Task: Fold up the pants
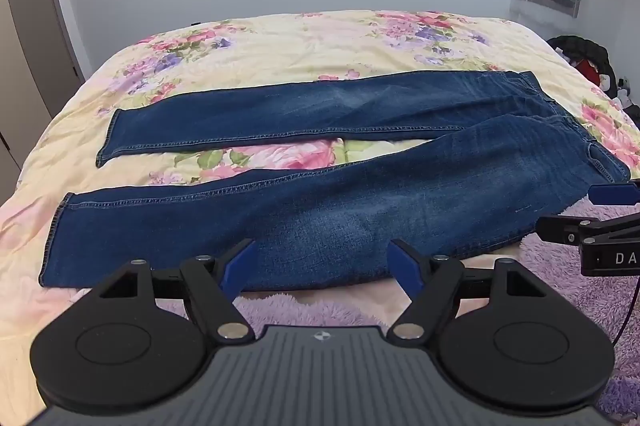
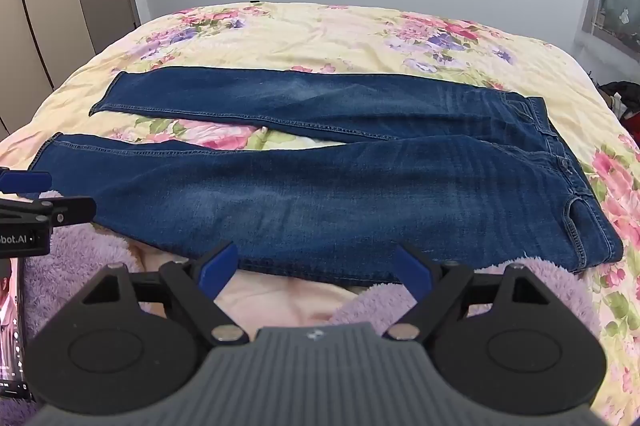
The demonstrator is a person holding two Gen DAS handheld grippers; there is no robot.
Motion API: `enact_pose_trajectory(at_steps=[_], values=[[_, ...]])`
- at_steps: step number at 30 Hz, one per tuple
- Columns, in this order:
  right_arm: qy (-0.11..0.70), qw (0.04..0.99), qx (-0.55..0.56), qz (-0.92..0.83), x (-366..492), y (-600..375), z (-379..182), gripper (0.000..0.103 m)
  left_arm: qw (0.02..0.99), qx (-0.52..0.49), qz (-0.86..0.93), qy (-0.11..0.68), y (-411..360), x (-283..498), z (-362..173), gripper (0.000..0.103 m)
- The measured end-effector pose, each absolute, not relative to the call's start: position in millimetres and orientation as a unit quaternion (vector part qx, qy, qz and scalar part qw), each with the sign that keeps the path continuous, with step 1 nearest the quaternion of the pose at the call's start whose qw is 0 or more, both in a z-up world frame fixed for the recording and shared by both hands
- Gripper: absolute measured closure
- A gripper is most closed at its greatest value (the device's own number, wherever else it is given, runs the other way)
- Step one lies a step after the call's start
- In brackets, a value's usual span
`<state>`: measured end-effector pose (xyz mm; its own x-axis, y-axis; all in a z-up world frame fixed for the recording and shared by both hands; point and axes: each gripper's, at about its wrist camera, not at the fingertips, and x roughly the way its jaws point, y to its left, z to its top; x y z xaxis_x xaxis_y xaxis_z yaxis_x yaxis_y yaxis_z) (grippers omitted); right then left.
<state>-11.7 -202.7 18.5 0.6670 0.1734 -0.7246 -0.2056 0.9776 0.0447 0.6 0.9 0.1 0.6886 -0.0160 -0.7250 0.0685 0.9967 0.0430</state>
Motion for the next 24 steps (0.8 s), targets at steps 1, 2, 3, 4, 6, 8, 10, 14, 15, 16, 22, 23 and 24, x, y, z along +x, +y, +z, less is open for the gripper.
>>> enact_pose_trajectory(at_steps=[1,2,3,4,6,8,10,14,15,16,22,23,24], values=[[0.395,0.913,-0.020,0.104,-11.7,-202.5,18.5,0.021,0.918,0.034,-0.023,0.394,1.2,0.8,0.1,0.016],[0.395,0.912,-0.020,0.104,-11.6,-202.2,18.6,0.021,0.918,0.034,-0.024,0.393,1.7,1.1,0.1,0.016],[0.395,0.912,-0.021,0.104,-11.6,-202.0,18.7,0.021,0.918,0.033,-0.024,0.394,4.0,-0.5,-3.8,0.016],[0.395,0.912,-0.021,0.104,-11.6,-201.7,18.7,0.021,0.918,0.033,-0.024,0.393,5.1,-0.6,-4.3,0.016],[0.395,0.913,-0.021,0.104,-11.5,-201.4,18.9,0.021,0.919,0.031,-0.025,0.393,7.8,-0.8,-5.3,0.016],[0.394,0.913,-0.022,0.104,-11.5,-201.3,19.3,0.021,0.918,0.038,-0.021,0.394,1.7,-0.1,-2.8,0.016],[0.394,0.913,-0.023,0.103,-11.6,-200.4,18.9,0.021,0.918,0.038,-0.020,0.394,2.3,-0.1,-3.2,0.016],[0.392,0.914,-0.024,0.104,-12.3,-201.6,19.7,0.021,0.919,0.038,-0.020,0.393,3.5,0.4,-3.7,0.016],[0.392,0.914,-0.024,0.104,-12.7,-199.6,19.7,0.021,0.919,0.037,-0.021,0.393,4.2,0.4,-2.0,0.016],[0.392,0.914,-0.023,0.103,-12.8,-200.4,19.9,0.021,0.919,0.037,-0.021,0.392,4.6,0.5,-2.0,0.016],[0.389,0.916,-0.026,0.098,-12.0,-198.2,22.0,0.021,0.920,0.031,-0.015,0.391,7.8,-0.9,0.9,0.016],[0.388,0.916,-0.026,0.097,-12.2,-198.1,22.2,0.021,0.920,0.030,-0.014,0.391,8.1,-1.0,1.2,0.016],[0.387,0.916,-0.027,0.097,-13.3,-198.1,22.4,0.021,0.920,0.030,-0.013,0.391,7.7,-1.1,2.0,0.016]])
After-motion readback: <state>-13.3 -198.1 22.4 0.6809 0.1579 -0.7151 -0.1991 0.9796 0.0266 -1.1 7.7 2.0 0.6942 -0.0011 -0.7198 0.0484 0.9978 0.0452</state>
